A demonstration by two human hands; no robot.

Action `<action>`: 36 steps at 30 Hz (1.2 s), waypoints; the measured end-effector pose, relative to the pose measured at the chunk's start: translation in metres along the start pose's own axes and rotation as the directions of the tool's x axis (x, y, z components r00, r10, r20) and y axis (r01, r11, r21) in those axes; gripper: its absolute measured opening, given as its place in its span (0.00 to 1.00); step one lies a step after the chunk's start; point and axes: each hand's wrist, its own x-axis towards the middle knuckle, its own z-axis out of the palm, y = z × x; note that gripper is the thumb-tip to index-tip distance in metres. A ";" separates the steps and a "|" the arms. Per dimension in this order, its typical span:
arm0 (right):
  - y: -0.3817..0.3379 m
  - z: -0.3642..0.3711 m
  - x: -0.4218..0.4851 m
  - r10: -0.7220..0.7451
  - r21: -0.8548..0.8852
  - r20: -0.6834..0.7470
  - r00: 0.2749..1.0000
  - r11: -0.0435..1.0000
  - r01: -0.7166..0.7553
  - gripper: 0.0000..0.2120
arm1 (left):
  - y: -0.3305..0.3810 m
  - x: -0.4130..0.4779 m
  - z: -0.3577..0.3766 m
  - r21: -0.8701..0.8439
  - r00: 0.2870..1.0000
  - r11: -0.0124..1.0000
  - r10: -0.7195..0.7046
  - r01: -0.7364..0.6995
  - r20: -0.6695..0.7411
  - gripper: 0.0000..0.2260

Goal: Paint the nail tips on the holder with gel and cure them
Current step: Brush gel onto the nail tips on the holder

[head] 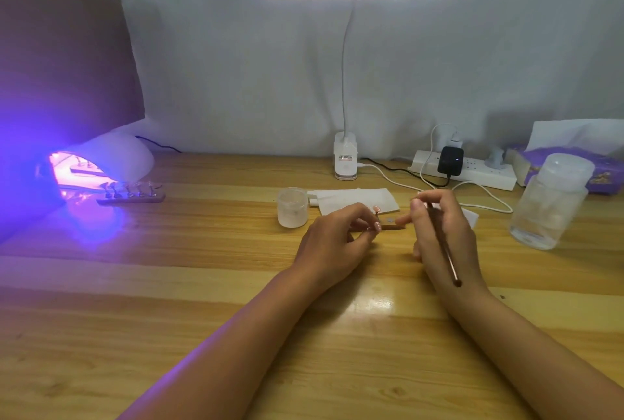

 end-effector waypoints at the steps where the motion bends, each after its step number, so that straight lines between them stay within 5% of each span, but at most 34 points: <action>1: 0.003 0.000 0.000 0.006 -0.020 0.028 1.000 1.000 -0.005 0.06 | 0.002 -0.001 0.001 -0.012 1.000 1.000 0.023 -0.023 -0.008 0.05; 4: 0.008 0.002 0.002 0.036 -0.081 0.107 0.994 0.996 -0.027 0.04 | 0.005 -0.001 0.003 -0.011 0.999 1.000 0.027 -0.028 -0.030 0.07; 8: 0.006 0.006 0.002 0.031 -0.066 0.237 0.971 0.998 -0.016 0.14 | 0.008 -0.002 0.004 0.089 0.998 0.996 0.013 -0.009 -0.056 0.14; 21: 0.002 0.005 -0.001 -0.034 -0.067 0.183 0.983 0.997 0.047 0.16 | 0.016 -0.007 0.008 0.288 0.990 0.948 0.142 -0.134 -0.006 0.15; 36: 0.002 0.004 0.003 0.049 0.183 0.226 0.973 0.979 -0.092 0.18 | 0.016 -0.004 0.007 0.141 0.995 0.987 0.080 -0.071 -0.055 0.12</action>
